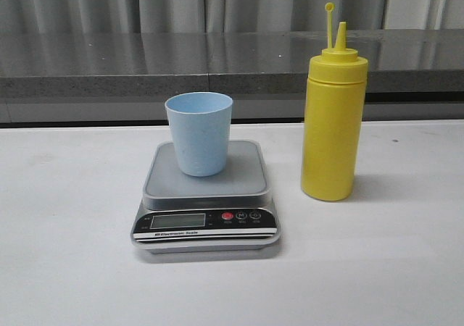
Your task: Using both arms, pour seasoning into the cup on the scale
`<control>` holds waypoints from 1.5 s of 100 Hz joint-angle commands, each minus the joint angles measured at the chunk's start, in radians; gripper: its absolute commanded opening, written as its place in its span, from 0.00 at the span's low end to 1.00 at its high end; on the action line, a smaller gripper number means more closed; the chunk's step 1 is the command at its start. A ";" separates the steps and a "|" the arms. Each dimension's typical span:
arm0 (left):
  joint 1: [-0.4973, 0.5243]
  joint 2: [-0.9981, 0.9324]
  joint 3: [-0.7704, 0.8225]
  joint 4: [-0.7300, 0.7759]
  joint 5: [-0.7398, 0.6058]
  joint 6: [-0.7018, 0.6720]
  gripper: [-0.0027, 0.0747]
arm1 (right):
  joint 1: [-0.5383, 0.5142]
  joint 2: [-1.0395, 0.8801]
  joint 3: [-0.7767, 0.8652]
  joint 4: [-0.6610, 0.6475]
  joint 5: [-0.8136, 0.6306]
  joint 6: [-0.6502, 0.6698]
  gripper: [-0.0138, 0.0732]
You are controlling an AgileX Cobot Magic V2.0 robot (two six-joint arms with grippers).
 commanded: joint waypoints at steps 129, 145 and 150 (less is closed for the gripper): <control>0.003 0.008 -0.026 -0.009 -0.076 -0.010 0.01 | 0.219 1.059 -0.685 -0.042 -0.061 0.114 0.08; 0.003 0.008 -0.026 -0.009 -0.076 -0.010 0.01 | 0.219 1.088 -0.611 -0.042 -0.142 0.115 0.09; 0.003 0.008 -0.026 -0.009 -0.076 -0.010 0.01 | 0.219 1.094 -0.575 -0.042 -0.186 0.115 0.13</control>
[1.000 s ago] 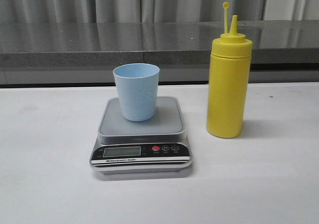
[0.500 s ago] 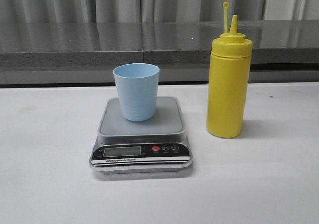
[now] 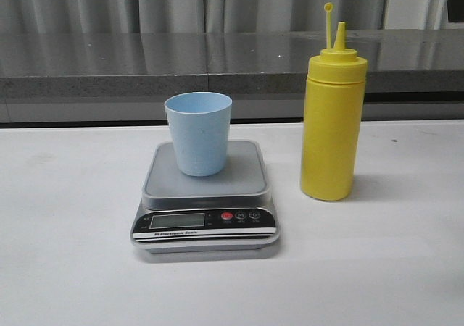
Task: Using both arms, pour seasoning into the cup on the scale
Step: 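Close the right gripper around the yellow bottle's body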
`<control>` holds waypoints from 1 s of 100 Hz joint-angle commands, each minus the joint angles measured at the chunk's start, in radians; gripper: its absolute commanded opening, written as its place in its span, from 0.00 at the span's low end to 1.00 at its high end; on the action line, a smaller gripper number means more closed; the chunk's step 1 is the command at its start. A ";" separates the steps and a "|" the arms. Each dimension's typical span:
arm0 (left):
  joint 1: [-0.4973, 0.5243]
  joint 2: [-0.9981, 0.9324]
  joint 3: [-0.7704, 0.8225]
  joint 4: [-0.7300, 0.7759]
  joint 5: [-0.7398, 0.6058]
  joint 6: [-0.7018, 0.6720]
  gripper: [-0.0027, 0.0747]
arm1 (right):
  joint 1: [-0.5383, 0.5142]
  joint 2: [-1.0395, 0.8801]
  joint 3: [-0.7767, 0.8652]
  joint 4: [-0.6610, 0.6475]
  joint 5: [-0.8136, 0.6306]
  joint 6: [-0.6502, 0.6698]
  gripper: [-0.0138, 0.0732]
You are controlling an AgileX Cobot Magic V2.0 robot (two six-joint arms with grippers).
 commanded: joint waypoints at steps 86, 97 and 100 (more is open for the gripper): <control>0.003 0.008 -0.026 -0.009 -0.076 -0.010 0.01 | 0.000 0.236 0.260 -0.103 -0.790 0.003 0.90; 0.003 0.008 -0.026 -0.009 -0.076 -0.010 0.01 | 0.000 0.330 0.260 -0.131 -0.903 0.003 0.90; 0.003 0.008 -0.026 -0.009 -0.076 -0.010 0.01 | 0.000 0.354 0.260 -0.136 -0.943 0.003 0.90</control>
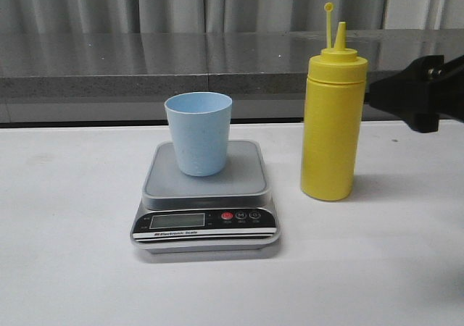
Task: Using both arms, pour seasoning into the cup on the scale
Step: 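Close the right gripper around the yellow bottle's body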
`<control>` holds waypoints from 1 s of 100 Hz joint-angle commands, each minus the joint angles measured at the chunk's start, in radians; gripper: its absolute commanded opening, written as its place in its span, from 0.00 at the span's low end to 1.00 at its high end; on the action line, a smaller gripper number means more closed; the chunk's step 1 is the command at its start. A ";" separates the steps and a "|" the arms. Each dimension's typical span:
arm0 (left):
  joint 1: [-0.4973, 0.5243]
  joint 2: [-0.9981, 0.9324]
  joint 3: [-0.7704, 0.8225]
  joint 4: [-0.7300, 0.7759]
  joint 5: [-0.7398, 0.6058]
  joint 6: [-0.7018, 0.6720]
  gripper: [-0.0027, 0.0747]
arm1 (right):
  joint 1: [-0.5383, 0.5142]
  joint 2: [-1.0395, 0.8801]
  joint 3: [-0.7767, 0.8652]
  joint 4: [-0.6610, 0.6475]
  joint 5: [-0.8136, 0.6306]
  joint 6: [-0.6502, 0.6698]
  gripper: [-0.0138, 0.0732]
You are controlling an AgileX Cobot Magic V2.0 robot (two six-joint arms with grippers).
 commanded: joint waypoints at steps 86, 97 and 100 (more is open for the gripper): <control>0.003 0.008 -0.026 -0.009 -0.076 -0.010 0.01 | 0.000 0.353 -0.182 -0.099 -0.362 0.000 0.90; 0.003 0.008 -0.026 -0.009 -0.076 -0.010 0.01 | 0.000 0.354 -0.215 -0.118 -0.329 0.000 0.90; 0.003 0.008 -0.026 -0.009 -0.076 -0.010 0.01 | 0.000 0.354 -0.222 -0.118 -0.319 0.000 0.90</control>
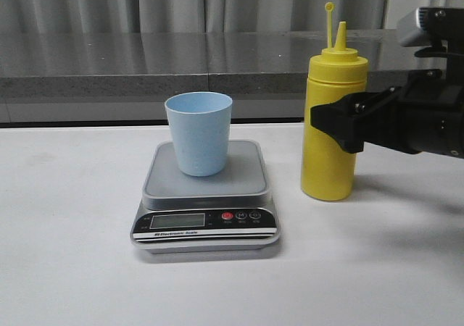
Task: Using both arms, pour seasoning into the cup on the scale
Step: 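Close the right gripper around the yellow bottle's body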
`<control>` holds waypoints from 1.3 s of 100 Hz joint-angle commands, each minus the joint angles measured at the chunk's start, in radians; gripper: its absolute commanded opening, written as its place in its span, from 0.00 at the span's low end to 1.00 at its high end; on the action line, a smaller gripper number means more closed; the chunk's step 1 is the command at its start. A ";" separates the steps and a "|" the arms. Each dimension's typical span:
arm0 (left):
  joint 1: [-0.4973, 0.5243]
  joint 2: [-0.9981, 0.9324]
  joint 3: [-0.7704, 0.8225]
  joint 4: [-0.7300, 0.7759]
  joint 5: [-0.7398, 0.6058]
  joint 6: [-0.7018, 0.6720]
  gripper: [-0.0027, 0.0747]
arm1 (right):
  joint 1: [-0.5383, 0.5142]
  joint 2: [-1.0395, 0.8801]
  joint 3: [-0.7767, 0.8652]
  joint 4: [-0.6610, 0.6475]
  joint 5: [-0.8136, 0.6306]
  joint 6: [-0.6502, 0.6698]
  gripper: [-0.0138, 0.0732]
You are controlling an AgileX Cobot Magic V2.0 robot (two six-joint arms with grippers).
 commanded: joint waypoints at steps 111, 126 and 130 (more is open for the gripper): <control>0.003 0.008 -0.026 -0.009 -0.076 -0.010 0.01 | -0.001 0.054 -0.169 -0.056 -0.045 0.000 0.50; 0.003 0.008 -0.026 -0.009 -0.076 -0.010 0.01 | -0.002 0.033 -0.169 -0.056 -0.052 -0.020 0.50; 0.003 0.008 -0.026 -0.009 -0.076 -0.010 0.01 | -0.002 0.019 -0.169 -0.057 -0.040 -0.041 0.50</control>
